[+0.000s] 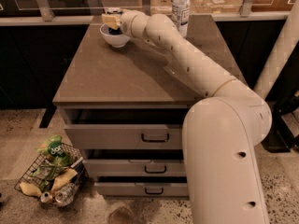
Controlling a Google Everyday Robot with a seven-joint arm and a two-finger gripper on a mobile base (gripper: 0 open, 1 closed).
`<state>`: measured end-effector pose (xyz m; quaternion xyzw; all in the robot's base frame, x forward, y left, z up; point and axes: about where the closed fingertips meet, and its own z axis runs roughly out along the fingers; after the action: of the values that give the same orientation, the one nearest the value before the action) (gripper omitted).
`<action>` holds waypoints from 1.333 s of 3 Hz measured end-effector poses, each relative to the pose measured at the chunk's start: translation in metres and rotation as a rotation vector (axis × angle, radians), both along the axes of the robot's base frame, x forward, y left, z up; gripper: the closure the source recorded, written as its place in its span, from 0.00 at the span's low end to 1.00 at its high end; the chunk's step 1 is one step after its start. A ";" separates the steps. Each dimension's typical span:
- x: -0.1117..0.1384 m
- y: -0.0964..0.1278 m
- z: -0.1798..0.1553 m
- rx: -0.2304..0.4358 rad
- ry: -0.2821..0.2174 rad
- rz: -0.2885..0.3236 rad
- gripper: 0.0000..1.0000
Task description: Pick pepsi can from white bowl and place on counter
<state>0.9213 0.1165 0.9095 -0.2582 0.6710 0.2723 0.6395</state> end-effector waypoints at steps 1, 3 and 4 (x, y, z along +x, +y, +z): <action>0.000 0.003 -0.001 0.000 0.001 0.003 1.00; -0.005 0.002 0.007 -0.021 -0.002 0.019 1.00; -0.018 -0.012 0.032 -0.039 -0.033 0.027 1.00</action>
Offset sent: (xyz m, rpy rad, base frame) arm -0.0003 0.0024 -0.0007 0.0002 0.0010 0.0028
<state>0.9032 0.1047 0.9417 -0.2841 0.6619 0.2635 0.6417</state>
